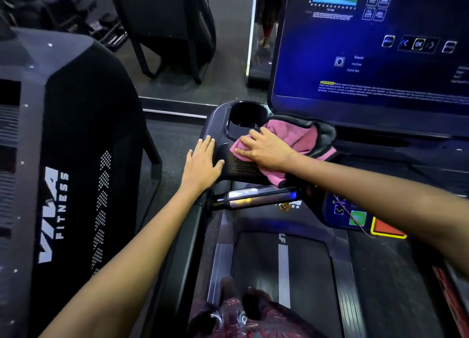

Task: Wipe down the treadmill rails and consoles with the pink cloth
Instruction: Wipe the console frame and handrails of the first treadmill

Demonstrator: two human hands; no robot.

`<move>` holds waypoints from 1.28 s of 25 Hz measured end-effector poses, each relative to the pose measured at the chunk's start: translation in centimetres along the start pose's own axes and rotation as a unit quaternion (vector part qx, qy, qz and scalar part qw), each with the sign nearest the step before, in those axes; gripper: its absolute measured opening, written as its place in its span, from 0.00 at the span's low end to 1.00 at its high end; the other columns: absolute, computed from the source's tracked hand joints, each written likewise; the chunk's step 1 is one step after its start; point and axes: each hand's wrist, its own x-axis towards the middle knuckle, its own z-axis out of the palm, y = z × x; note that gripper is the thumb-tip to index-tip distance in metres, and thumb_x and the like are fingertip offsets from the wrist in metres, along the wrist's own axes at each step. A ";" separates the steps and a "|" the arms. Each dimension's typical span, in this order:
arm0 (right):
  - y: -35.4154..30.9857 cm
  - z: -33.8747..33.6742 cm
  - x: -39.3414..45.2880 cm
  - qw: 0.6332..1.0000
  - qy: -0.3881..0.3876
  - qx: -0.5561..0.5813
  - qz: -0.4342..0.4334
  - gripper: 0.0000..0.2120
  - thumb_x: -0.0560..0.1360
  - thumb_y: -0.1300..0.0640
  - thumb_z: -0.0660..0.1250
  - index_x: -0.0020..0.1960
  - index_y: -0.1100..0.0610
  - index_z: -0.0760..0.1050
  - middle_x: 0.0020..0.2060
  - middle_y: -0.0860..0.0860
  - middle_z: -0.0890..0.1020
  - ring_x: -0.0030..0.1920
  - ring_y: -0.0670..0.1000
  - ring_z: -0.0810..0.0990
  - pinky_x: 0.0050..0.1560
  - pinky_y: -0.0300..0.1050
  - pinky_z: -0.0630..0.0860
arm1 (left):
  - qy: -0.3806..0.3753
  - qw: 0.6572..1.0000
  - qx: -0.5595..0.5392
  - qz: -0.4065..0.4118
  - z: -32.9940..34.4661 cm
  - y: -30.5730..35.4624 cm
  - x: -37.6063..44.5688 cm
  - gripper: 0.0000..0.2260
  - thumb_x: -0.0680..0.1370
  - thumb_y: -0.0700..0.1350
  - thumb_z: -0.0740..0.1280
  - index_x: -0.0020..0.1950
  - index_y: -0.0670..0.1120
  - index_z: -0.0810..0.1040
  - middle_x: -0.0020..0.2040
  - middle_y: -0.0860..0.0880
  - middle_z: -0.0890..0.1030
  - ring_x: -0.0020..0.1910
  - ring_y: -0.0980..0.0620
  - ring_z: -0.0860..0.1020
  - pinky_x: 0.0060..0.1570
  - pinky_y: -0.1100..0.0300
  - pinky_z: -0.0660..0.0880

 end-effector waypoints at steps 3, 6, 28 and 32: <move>1.8 0.5 -3.0 0.998 -0.031 -0.007 -0.056 0.13 0.69 0.55 0.62 0.49 0.49 0.82 0.41 0.50 0.80 0.35 0.52 0.76 0.32 0.41 0.68 | 0.017 0.998 -0.054 -0.005 0.0 -0.3 0.2 0.27 0.79 0.46 0.61 0.75 0.44 0.57 0.77 0.49 0.56 0.76 0.50 0.51 0.73 0.48 0.52; 3.1 1.2 -4.3 0.995 -0.039 -0.039 -0.089 0.12 0.66 0.52 0.69 0.49 0.49 0.82 0.40 0.50 0.79 0.34 0.51 0.76 0.30 0.41 0.66 | 0.033 0.996 -0.083 -0.007 0.1 -0.5 0.5 0.25 0.78 0.44 0.62 0.74 0.43 0.60 0.76 0.48 0.58 0.76 0.50 0.53 0.73 0.49 0.55; -0.4 1.6 1.4 0.995 0.016 0.019 -0.096 0.20 0.71 0.51 0.50 0.37 0.50 0.81 0.35 0.51 0.77 0.29 0.52 0.75 0.25 0.38 0.66 | 0.041 0.996 -0.080 -0.010 0.1 -0.5 0.6 0.25 0.78 0.45 0.62 0.74 0.44 0.61 0.76 0.49 0.59 0.76 0.51 0.53 0.72 0.50 0.56; 2.5 0.7 -1.4 0.982 -0.101 0.058 -0.150 0.16 0.77 0.50 0.54 0.52 0.50 0.80 0.48 0.55 0.76 0.42 0.58 0.77 0.35 0.47 0.72 | 0.036 0.996 -0.078 -0.009 0.0 -0.4 0.5 0.26 0.78 0.48 0.63 0.74 0.44 0.60 0.76 0.49 0.58 0.76 0.51 0.53 0.74 0.50 0.52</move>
